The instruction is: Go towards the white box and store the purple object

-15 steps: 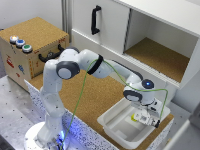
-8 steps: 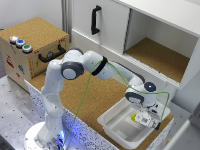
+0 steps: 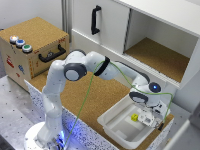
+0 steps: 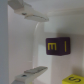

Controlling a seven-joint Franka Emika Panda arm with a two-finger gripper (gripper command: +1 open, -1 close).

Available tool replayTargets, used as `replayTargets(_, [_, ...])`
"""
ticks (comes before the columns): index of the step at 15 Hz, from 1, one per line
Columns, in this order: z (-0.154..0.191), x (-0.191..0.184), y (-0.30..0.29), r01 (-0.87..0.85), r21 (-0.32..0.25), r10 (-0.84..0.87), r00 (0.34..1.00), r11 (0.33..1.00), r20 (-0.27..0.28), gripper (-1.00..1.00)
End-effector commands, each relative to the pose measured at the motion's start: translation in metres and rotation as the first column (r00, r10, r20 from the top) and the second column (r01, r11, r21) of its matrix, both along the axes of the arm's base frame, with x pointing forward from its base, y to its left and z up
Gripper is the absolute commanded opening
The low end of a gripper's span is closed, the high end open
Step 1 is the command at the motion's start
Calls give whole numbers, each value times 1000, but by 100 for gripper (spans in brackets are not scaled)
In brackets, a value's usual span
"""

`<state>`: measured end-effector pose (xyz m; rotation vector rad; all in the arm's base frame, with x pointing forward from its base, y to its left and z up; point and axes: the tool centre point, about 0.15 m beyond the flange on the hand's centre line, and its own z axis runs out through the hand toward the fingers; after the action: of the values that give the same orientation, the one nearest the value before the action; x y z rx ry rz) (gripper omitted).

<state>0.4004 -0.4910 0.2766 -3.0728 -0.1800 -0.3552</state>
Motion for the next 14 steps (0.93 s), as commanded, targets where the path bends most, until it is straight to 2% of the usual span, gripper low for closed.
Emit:
replayTargets(1, [52,-3,9,-68,98,66,997,993,25,100])
replayTargets(5, [98,-20,46,-84,67,79,995,994,63,100])
replayTargets(7, [115,-30,65,-76,73,71,994,994,77,100])
replayTargets(14, [133,-64,131,-48,89,43,997,995,61,100])
